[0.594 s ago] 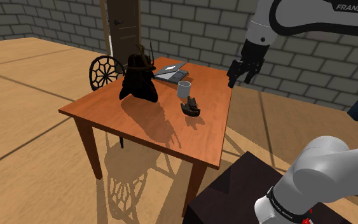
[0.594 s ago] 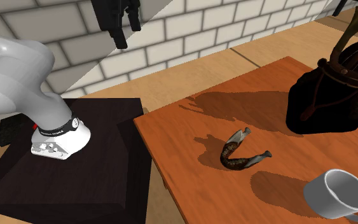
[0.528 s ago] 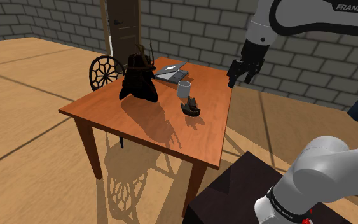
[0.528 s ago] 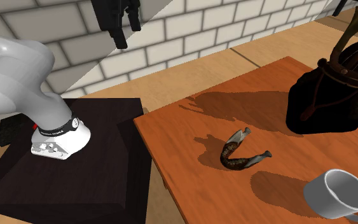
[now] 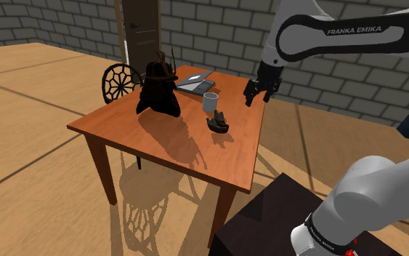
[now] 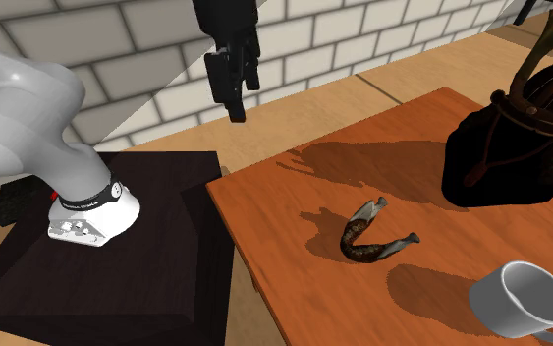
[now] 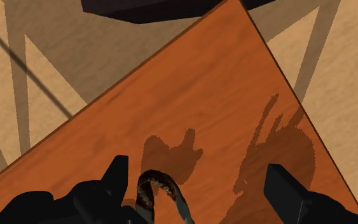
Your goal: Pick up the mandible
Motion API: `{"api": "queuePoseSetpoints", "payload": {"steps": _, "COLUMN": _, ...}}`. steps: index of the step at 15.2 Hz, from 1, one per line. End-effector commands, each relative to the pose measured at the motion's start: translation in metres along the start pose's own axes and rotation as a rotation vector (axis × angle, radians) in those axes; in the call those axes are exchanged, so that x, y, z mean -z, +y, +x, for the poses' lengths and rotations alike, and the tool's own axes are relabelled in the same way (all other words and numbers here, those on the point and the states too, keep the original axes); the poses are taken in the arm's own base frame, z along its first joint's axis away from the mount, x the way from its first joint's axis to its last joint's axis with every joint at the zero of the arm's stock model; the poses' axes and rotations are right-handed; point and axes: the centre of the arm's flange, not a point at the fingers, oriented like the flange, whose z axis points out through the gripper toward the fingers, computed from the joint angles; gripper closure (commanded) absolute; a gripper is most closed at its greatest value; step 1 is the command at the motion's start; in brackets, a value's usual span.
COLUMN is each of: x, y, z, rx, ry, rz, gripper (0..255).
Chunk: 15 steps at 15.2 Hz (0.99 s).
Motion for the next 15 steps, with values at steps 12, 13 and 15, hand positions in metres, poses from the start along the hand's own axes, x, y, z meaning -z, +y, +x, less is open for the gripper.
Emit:
{"api": "queuePoseSetpoints", "payload": {"steps": 12, "x": -0.13, "y": 0.026, "z": 0.109, "rx": -0.049, "ry": 0.017, "rz": -0.006, "gripper": 0}}
{"api": "queuePoseSetpoints", "payload": {"steps": 13, "x": -0.14, "y": 0.028, "z": 0.117, "rx": -0.052, "ry": 0.018, "rz": -0.007, "gripper": 0}}
{"api": "queuePoseSetpoints", "payload": {"steps": 15, "x": -0.159, "y": 0.032, "z": 0.134, "rx": -0.06, "ry": 0.02, "rz": -0.008, "gripper": 0}}
